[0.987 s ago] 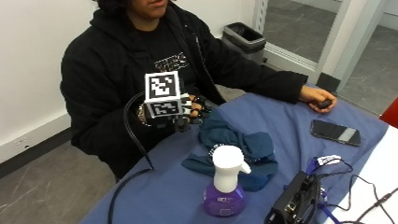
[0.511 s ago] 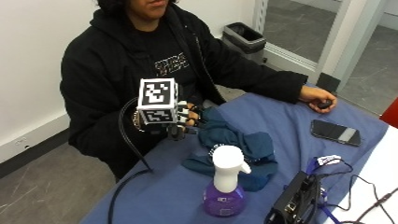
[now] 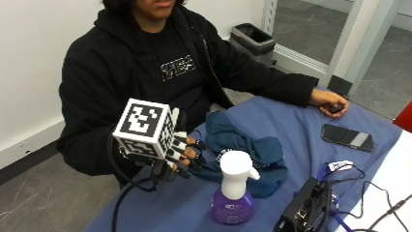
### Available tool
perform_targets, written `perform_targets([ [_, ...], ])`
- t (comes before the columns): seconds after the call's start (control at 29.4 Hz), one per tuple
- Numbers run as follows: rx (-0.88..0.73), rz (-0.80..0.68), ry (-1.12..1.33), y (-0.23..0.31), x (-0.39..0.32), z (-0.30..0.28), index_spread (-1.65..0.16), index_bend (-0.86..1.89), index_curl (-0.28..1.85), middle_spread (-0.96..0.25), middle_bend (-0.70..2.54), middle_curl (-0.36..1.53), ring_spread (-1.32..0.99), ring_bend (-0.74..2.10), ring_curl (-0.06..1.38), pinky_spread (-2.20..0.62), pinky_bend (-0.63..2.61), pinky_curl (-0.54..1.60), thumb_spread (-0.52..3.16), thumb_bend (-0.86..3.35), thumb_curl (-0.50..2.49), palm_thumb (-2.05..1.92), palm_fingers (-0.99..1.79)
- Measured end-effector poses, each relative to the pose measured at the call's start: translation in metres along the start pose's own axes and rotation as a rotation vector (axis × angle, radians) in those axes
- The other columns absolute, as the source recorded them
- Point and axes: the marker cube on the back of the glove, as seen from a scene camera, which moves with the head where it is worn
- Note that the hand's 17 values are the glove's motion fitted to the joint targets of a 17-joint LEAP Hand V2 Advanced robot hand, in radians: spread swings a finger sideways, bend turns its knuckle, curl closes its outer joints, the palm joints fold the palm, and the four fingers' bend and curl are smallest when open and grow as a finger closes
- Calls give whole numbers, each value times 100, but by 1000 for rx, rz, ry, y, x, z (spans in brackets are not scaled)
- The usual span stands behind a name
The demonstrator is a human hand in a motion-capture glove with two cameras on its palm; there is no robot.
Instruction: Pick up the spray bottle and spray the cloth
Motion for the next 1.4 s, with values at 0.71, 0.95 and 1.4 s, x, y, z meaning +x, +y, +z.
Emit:
perform_targets([
  [0.71, 328, 187, -268, -70, 88, -36, -30, 12, 31, -5, 36, 38, -8, 37, 33, 13, 19, 28, 115, 22, 39, 77, 88],
  [0.95, 342, 143, -641, -94, 85, -14, -29, 10, 29, -5, 33, 39, -9, 38, 35, 9, 23, 31, 110, 13, 37, 74, 88],
  [1.4, 576, 139, -1013, -150, 57, -7, -25, 16, 31, -6, 33, 41, -11, 37, 36, 6, 16, 30, 100, 10, 42, 90, 100],
])
